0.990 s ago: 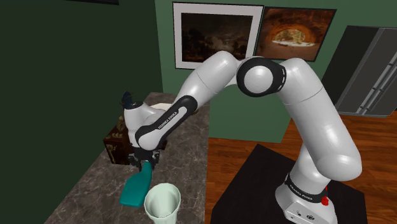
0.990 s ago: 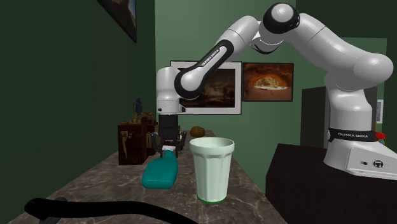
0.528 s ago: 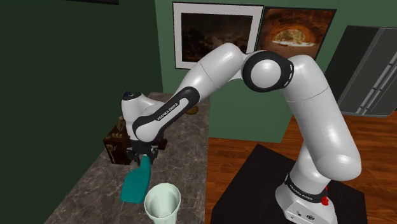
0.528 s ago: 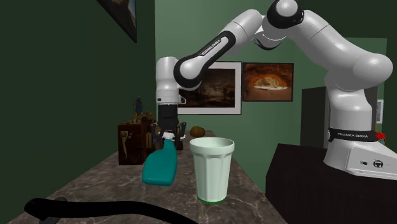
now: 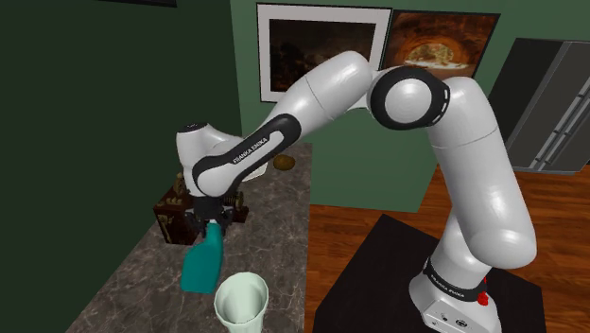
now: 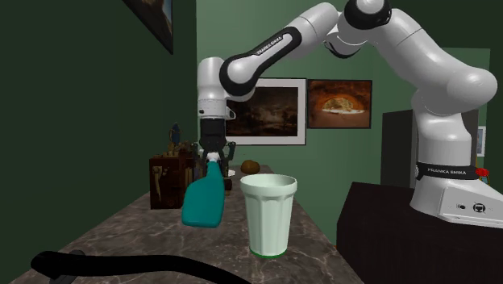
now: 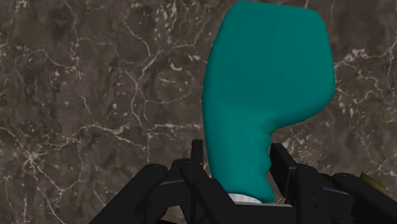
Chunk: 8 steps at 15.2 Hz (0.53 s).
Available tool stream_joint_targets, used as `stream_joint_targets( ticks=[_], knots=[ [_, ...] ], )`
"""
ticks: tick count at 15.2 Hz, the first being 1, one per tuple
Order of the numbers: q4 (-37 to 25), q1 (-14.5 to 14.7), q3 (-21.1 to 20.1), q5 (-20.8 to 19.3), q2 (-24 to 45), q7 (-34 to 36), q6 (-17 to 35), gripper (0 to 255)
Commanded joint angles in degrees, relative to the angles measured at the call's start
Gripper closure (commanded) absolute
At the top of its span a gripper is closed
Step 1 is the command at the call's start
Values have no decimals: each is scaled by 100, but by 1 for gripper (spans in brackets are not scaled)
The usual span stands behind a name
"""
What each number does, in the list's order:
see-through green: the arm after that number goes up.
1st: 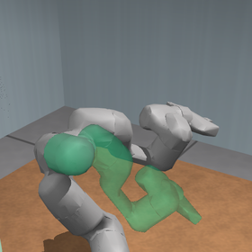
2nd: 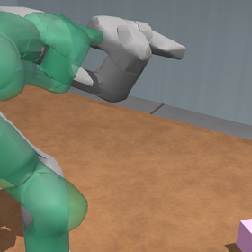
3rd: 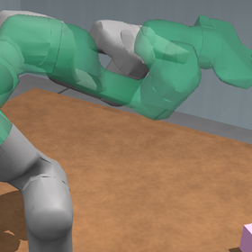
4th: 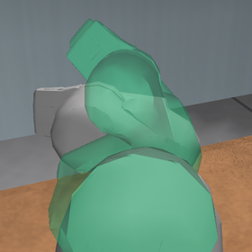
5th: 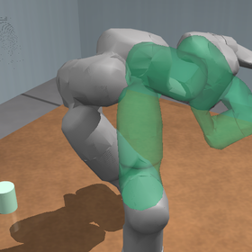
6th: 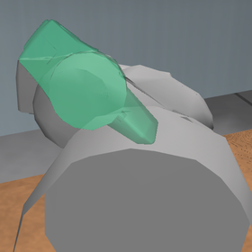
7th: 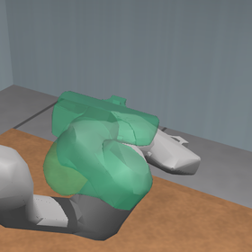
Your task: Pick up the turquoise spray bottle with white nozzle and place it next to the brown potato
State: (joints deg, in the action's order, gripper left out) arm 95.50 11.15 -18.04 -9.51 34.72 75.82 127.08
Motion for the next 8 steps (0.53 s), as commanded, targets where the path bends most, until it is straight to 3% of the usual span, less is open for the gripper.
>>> stream_joint_targets(
  ticks=[1, 7, 8],
  knots=[
    [1, -21, -24, 33, -109, -17, -106, 255],
    [-92, -55, -77, 113, -341, -53, -424, 255],
    [50, -166, -66, 141, -433, -168, -373, 255]
  ],
)
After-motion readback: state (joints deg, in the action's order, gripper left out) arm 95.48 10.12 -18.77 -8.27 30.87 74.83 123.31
